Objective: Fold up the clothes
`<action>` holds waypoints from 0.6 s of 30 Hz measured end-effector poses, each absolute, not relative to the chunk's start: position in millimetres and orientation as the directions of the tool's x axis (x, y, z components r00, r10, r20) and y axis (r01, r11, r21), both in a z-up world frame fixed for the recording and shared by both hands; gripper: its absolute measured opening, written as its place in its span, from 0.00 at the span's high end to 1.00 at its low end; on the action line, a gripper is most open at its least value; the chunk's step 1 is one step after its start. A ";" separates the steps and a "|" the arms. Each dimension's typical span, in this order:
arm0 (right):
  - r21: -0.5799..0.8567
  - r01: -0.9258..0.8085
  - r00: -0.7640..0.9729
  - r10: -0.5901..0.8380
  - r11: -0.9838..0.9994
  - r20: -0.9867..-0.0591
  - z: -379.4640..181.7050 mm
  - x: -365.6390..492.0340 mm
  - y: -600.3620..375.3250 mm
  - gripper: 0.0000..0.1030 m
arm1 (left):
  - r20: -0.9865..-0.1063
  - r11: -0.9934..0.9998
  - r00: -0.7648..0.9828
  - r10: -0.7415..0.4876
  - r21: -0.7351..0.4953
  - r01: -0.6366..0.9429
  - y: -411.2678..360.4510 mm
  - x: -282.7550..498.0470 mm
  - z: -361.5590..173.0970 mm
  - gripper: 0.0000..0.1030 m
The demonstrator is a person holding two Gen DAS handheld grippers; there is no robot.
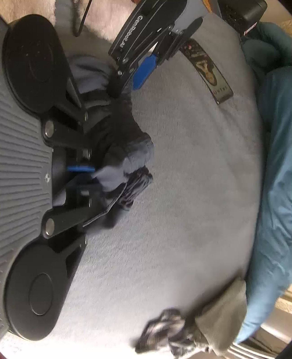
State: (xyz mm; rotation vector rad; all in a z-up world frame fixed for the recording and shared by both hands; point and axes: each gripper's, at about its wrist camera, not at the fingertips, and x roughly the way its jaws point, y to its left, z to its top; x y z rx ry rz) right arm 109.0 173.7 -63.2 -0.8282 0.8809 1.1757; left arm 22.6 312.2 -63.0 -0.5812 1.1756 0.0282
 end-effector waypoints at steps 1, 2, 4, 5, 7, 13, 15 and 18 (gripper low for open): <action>-0.095 -0.975 0.172 0.411 0.200 -0.896 -60.3 108.1 173.0 0.98 | -0.868 0.848 0.409 -0.283 -0.425 -0.316 313.0 22.0 -62.4 0.59; -0.109 -0.971 0.190 0.415 0.211 -0.890 -57.3 107.5 173.0 0.98 | -0.861 0.843 0.418 -0.292 -0.437 -0.313 313.1 21.7 -60.9 0.59; -0.139 -0.964 0.226 0.422 0.229 -0.878 -51.0 105.3 172.3 0.99 | -0.847 0.838 0.435 -0.304 -0.455 -0.301 311.9 21.3 -57.4 0.59; -0.154 -0.960 0.243 0.424 0.232 -0.873 -47.3 102.8 171.1 0.99 | -0.843 0.840 0.444 -0.305 -0.458 -0.292 310.3 21.4 -55.6 0.58; -0.182 -0.953 0.272 0.426 0.240 -0.863 -40.3 98.4 168.7 0.99 | -0.833 0.843 0.460 -0.307 -0.462 -0.275 306.9 21.7 -51.9 0.58; -0.222 -0.935 0.325 0.419 0.276 -0.848 -36.9 99.1 165.3 0.99 | -0.825 0.856 0.483 -0.295 -0.453 -0.250 301.2 23.9 -47.5 0.58; -0.224 -0.930 0.334 0.417 0.290 -0.846 -40.1 104.0 167.8 0.99 | -0.827 0.859 0.482 -0.289 -0.446 -0.251 301.7 23.3 -48.5 0.59; -0.208 -0.926 0.331 0.417 0.314 -0.847 -47.0 112.3 171.9 0.99 | -0.832 0.863 0.480 -0.279 -0.436 -0.254 303.1 22.0 -50.4 0.58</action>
